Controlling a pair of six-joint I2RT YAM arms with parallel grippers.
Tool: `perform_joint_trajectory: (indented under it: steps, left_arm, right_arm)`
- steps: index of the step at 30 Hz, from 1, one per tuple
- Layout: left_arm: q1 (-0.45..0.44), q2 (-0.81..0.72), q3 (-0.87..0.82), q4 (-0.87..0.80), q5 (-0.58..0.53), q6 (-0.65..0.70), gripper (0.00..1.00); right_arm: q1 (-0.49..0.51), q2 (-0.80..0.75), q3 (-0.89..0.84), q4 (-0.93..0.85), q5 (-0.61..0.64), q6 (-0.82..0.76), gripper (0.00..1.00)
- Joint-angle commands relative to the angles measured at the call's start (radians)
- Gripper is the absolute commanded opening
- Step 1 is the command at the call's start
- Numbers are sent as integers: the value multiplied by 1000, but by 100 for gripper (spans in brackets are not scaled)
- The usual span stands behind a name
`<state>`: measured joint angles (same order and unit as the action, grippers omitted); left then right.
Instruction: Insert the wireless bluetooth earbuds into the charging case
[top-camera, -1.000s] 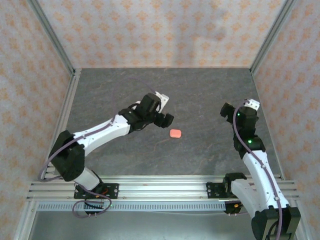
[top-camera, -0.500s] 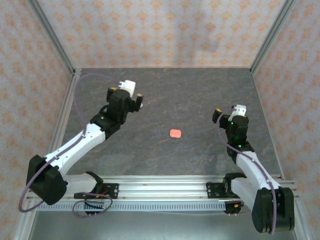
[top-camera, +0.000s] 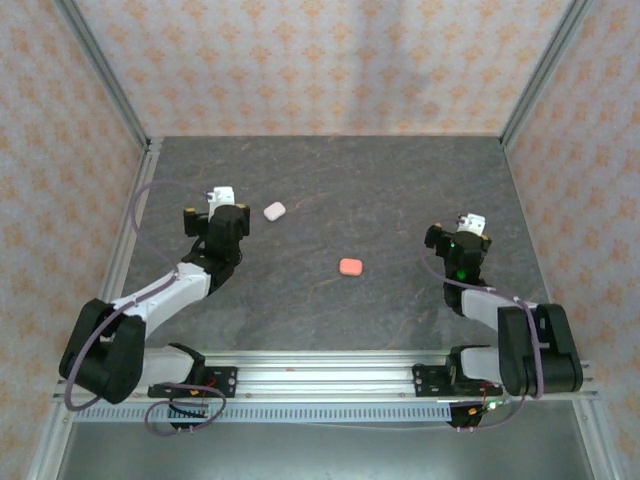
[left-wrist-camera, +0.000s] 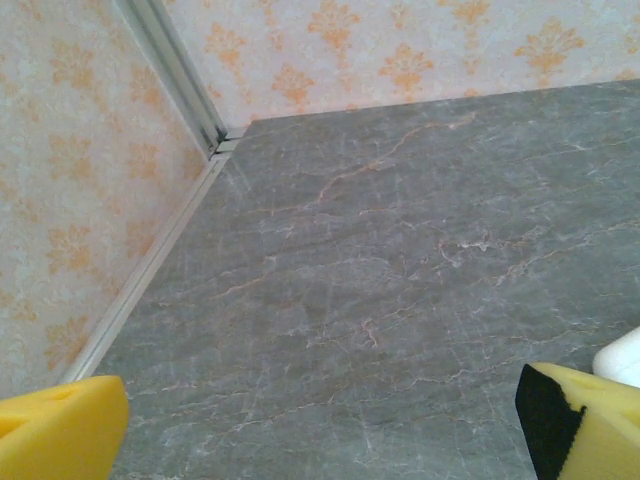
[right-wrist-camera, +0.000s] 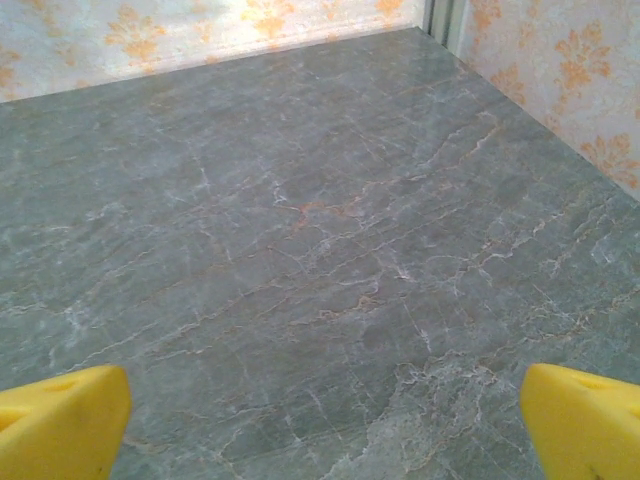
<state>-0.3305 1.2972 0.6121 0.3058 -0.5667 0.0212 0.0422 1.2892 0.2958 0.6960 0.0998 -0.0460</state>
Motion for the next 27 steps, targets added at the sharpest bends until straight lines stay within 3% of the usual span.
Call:
perform_joint_trajectory:
  steps: [1, 6, 10, 12, 19, 27]
  left_arm:
    - [17, 23, -50, 171, -33, -17, 100]
    - [55, 18, -95, 278, 46, 25, 100]
    - [113, 1, -161, 403, 173, 2, 100]
    - [123, -3, -161, 395, 201, -3, 100]
    - [132, -78, -184, 294, 286, 21, 100]
    - [149, -117, -189, 213, 349, 30, 100]
  right_arm:
    - [-5, 39, 18, 116, 81, 24, 99]
    - [-5, 168, -11, 303, 131, 58, 99]
    - [-5, 222, 1, 314, 111, 53, 99]
    - [-5, 264, -5, 390, 127, 52, 99]
    - [-5, 246, 64, 224, 118, 54, 99]
    - [-6, 255, 74, 220, 83, 42, 99]
